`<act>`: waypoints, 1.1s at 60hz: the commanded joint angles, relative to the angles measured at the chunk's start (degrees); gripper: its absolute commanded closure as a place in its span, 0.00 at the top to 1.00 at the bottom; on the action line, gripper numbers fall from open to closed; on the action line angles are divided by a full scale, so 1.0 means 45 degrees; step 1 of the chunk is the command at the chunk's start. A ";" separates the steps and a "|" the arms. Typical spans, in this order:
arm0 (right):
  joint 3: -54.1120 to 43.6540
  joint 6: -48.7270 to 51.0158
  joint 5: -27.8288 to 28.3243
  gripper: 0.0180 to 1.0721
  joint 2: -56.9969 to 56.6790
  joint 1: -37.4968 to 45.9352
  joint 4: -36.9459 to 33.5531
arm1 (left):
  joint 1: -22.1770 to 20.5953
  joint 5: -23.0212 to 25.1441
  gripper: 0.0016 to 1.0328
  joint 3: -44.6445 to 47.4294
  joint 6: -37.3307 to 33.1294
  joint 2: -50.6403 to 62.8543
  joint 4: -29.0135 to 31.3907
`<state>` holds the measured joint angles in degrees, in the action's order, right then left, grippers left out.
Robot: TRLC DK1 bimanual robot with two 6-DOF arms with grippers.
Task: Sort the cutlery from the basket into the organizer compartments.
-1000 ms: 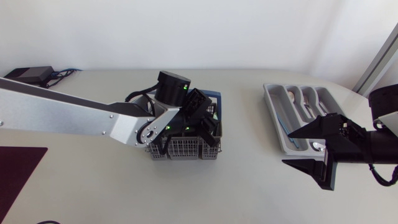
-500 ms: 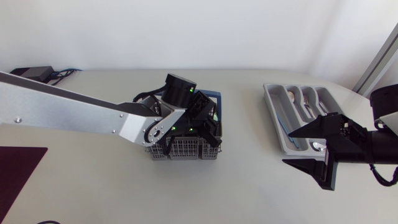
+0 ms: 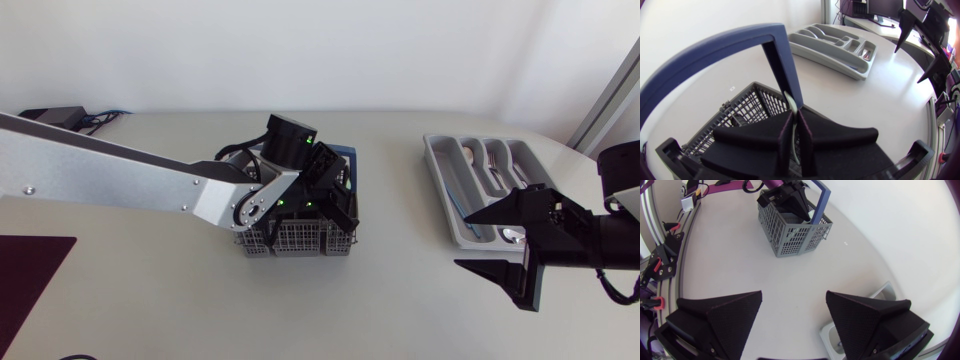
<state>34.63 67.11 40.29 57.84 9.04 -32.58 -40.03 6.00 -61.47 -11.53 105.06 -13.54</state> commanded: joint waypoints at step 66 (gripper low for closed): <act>0.0488 -0.5207 -0.0204 0.87 -0.0686 -0.2868 0.2337 | -0.0635 0.0776 0.03 0.1668 0.0179 -0.5455 -0.0057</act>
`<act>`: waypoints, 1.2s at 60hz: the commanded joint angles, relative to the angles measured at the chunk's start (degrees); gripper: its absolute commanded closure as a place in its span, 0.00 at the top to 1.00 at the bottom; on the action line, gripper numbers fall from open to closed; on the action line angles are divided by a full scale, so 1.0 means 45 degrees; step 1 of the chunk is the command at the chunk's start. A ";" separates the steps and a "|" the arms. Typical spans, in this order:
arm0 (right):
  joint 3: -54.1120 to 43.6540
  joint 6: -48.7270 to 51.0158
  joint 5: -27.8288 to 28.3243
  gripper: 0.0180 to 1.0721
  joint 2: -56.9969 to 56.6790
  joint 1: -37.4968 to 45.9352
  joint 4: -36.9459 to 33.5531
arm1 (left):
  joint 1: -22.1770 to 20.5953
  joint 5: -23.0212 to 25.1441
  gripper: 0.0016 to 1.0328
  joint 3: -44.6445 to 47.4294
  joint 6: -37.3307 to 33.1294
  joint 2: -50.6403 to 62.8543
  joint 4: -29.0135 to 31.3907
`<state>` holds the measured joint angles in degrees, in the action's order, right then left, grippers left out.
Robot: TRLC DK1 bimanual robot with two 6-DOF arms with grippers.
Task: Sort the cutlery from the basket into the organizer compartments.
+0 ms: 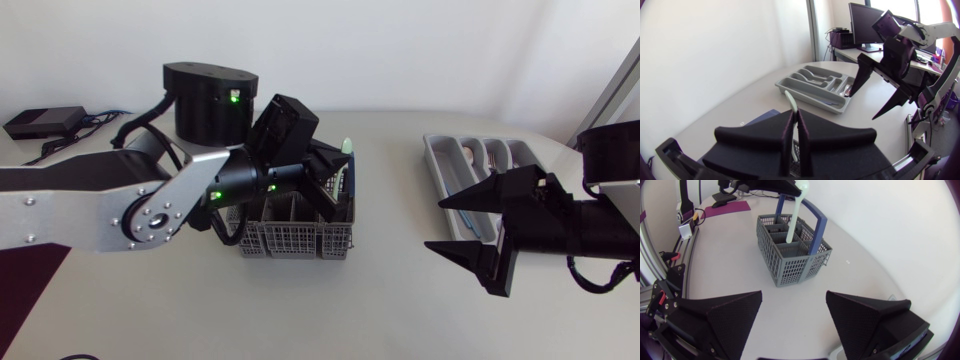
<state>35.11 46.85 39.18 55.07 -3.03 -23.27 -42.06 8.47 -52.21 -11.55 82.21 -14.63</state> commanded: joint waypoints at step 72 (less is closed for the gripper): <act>0.0869 -0.4513 0.0298 0.22 -0.0734 -0.4444 0.1557 | 0.0383 0.8118 0.03 -0.1875 -0.0812 0.0168 0.3037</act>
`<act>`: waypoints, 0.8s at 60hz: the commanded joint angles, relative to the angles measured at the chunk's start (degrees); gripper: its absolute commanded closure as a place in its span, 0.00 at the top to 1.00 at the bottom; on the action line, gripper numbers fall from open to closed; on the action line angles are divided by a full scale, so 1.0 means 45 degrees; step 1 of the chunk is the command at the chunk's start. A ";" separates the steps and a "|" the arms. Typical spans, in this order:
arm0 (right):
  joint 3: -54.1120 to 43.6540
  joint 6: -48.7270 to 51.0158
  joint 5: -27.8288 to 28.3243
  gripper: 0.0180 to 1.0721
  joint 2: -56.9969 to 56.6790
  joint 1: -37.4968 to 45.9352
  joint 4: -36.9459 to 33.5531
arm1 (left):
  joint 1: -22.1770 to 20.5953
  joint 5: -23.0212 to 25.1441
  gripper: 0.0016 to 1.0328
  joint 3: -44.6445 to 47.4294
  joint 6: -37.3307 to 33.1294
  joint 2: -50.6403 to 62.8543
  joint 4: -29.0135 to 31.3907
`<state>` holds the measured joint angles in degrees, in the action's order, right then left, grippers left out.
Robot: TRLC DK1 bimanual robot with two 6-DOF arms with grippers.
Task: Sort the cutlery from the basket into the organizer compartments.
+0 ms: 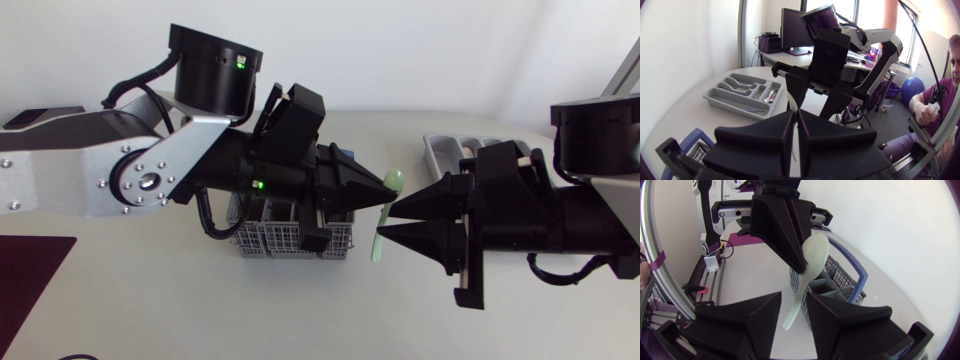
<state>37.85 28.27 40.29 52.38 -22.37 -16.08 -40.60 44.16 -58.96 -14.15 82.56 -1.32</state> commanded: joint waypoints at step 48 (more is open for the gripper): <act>0.0301 0.0456 -0.0458 0.05 -0.0742 0.1280 -0.2170 | 0.1307 -0.3798 0.92 -0.2191 0.1465 -0.0438 0.0509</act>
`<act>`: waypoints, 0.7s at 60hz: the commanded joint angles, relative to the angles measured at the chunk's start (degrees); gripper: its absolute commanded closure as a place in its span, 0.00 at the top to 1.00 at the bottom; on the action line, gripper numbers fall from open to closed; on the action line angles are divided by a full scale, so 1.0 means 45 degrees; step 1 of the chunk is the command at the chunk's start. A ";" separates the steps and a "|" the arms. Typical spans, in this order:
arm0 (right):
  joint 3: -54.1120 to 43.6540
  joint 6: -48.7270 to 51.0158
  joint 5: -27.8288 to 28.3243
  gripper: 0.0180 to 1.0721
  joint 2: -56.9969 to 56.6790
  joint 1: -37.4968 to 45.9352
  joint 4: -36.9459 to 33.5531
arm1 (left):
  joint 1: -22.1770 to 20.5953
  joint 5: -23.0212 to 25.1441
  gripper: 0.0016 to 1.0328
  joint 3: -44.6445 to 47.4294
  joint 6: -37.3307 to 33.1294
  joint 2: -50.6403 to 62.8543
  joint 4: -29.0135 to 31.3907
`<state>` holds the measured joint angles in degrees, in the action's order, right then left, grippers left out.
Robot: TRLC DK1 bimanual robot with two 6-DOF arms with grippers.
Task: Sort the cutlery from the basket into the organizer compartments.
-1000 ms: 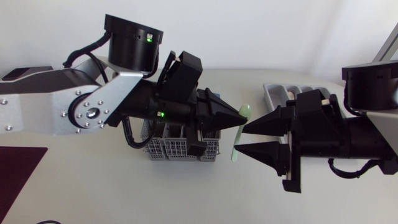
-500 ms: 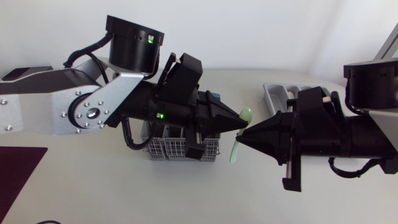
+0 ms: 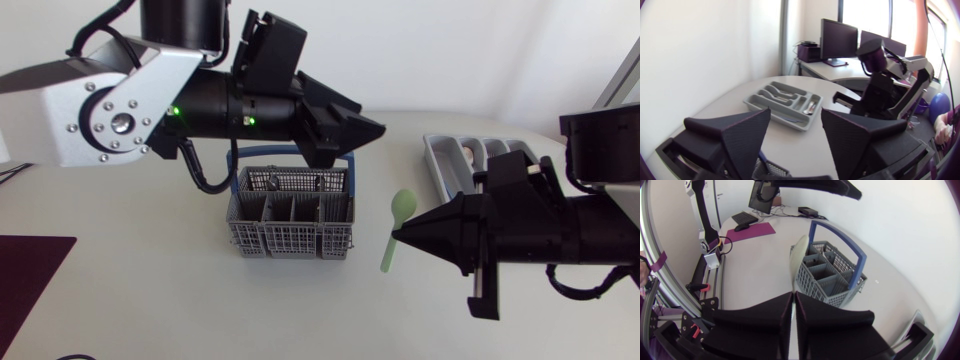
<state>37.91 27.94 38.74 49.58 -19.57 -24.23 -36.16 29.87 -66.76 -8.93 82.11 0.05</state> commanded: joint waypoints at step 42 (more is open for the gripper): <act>-0.1804 0.8595 -0.4156 0.05 0.2947 0.8490 0.4544 | 0.4130 -0.2907 0.92 0.1711 -0.3387 -0.2875 0.3679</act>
<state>32.29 61.82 21.04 60.18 16.56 -6.81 -18.63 17.21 -61.23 -21.74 70.59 16.14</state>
